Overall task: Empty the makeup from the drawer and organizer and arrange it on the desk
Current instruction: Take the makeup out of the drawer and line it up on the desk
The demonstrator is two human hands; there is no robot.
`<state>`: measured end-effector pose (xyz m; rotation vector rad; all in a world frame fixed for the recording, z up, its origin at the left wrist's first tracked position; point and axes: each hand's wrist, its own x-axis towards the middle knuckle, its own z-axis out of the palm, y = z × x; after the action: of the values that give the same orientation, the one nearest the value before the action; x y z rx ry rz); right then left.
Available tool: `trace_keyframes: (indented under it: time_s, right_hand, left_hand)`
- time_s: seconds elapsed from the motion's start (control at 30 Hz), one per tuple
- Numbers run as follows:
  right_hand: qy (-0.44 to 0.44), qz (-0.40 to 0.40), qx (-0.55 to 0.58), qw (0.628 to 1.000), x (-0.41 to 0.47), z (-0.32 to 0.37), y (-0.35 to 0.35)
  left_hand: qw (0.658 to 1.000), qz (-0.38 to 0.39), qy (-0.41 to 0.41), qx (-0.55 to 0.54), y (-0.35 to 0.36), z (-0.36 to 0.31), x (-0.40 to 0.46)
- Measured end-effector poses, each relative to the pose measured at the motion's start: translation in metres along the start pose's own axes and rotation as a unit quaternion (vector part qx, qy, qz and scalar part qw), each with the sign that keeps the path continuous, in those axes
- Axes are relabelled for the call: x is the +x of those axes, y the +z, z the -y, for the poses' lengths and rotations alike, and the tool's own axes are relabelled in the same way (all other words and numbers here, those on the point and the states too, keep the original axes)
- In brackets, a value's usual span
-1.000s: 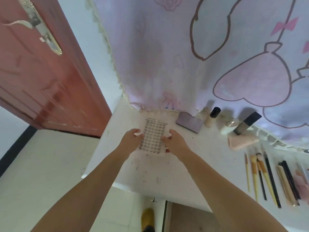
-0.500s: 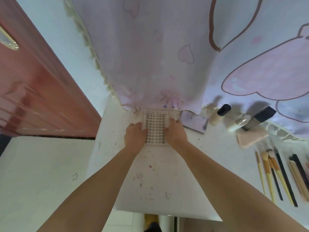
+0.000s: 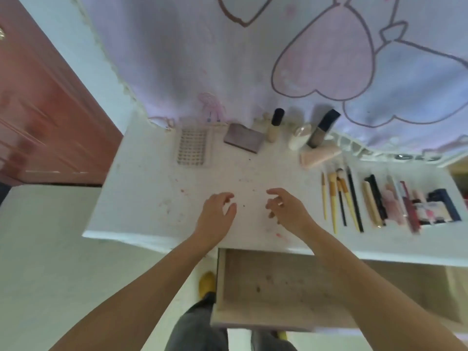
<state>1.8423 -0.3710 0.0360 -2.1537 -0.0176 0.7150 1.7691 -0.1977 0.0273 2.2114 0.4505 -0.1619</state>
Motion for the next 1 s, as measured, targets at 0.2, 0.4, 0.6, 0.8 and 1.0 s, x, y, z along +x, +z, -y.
trace_keyframes:
  time_s: [0.2,0.4,0.6,0.8,1.0]
  right_hand:
    - [0.167,0.061,0.096,0.979,-0.117,-0.159,-0.078]
    - [0.356,0.119,0.179,0.909,-0.183,-0.262,-0.101]
    - [0.390,-0.081,0.532,0.747,-0.186,-0.302,-0.100]
    - [0.386,-0.152,0.642,0.644,-0.164,-0.270,-0.117]
    - [0.379,-0.163,0.632,0.657,-0.162,-0.251,-0.134]
  left_hand:
    - [0.956,0.236,-0.131,-0.111,0.121,-0.023,-0.117]
    - [0.856,0.256,-0.394,-0.217,0.184,-0.024,-0.179]
    - [0.657,0.046,-0.515,-0.549,0.189,-0.007,-0.184]
    - [0.512,-0.063,-0.508,-0.690,0.179,-0.038,-0.175]
    - [0.539,-0.075,-0.491,-0.680,0.166,-0.051,-0.167]
